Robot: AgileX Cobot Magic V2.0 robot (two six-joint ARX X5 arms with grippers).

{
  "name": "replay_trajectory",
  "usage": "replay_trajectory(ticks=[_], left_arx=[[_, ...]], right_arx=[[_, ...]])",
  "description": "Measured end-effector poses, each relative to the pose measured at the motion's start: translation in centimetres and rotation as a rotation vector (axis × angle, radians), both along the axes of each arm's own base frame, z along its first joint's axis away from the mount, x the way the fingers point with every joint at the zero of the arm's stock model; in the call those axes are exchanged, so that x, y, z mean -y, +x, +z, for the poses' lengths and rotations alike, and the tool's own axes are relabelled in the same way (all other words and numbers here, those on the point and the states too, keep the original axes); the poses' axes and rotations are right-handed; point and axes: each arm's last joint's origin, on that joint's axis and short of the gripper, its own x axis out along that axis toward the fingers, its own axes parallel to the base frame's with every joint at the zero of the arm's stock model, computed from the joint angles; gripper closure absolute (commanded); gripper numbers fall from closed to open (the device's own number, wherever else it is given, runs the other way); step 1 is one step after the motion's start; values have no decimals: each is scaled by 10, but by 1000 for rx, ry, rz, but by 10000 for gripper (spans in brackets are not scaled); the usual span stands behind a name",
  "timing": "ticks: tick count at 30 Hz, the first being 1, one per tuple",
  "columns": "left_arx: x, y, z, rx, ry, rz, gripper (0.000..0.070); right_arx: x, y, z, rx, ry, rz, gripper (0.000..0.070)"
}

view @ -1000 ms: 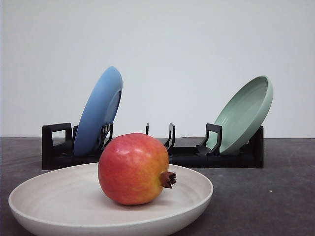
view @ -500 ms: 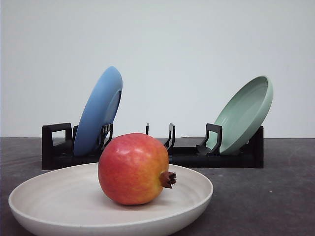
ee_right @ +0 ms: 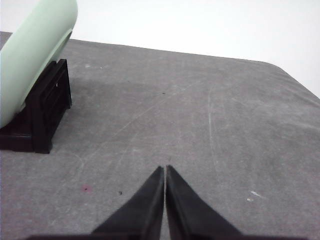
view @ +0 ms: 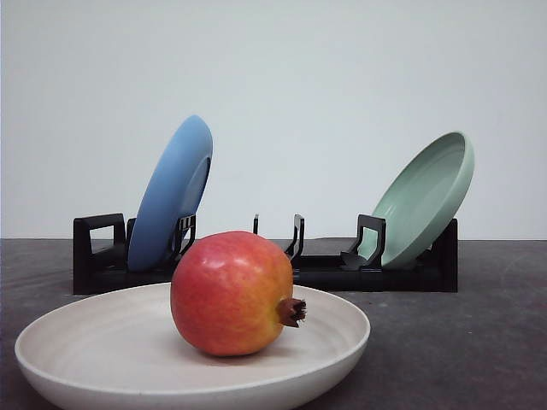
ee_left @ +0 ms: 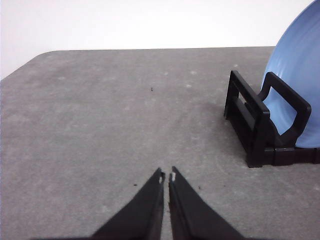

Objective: Place pomegranate in white plate

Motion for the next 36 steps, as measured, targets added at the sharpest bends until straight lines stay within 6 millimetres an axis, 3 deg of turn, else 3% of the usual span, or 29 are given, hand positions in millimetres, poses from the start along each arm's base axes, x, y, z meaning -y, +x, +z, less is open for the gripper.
replay_trajectory(ticks=[36], left_arx=[[0,0,0,0,0,0,700]], right_arx=[[0,0,0,0,0,0,700]])
